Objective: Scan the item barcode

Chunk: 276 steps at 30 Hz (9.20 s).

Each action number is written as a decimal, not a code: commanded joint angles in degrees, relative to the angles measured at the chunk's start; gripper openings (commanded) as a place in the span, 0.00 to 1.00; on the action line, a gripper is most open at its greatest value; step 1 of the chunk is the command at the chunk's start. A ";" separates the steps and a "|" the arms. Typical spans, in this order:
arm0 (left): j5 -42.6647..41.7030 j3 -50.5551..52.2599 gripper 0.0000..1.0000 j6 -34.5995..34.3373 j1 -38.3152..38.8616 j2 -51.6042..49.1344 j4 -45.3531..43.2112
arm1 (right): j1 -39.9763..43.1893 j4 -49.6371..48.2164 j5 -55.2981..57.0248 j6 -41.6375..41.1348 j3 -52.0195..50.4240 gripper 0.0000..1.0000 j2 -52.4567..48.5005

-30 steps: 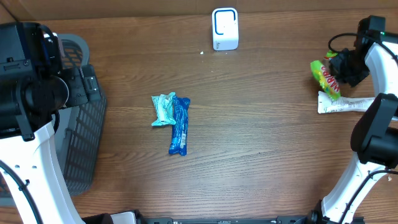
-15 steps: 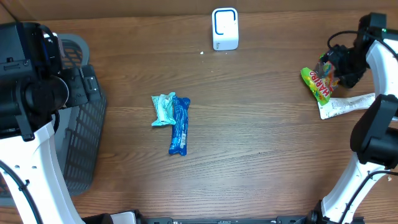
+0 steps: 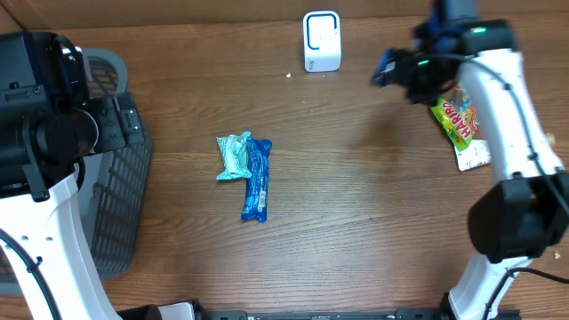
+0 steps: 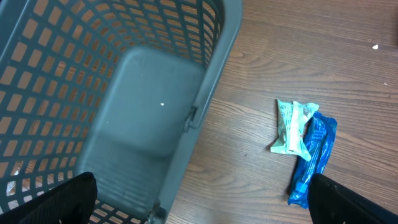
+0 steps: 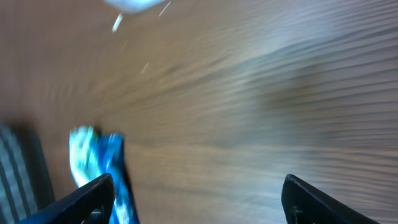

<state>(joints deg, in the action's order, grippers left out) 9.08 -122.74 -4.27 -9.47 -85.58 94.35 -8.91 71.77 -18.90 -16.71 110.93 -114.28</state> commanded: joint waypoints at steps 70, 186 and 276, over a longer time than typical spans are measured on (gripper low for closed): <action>0.33 -1.05 1.00 0.61 -0.24 -0.24 -0.07 | -21.99 7.85 8.48 18.34 7.30 0.67 -14.53; 0.33 -1.05 0.99 0.61 -0.24 -0.24 -0.07 | -5.44 -45.77 -15.78 -8.33 -37.94 0.04 -5.38; 0.33 -1.05 1.00 0.61 -0.26 -0.31 -0.07 | -15.82 -76.72 49.29 87.89 0.70 0.04 -25.11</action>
<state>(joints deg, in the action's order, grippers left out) 9.08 -122.74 -4.27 -9.47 -85.58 94.37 -24.73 -3.03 30.35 70.61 111.18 -138.12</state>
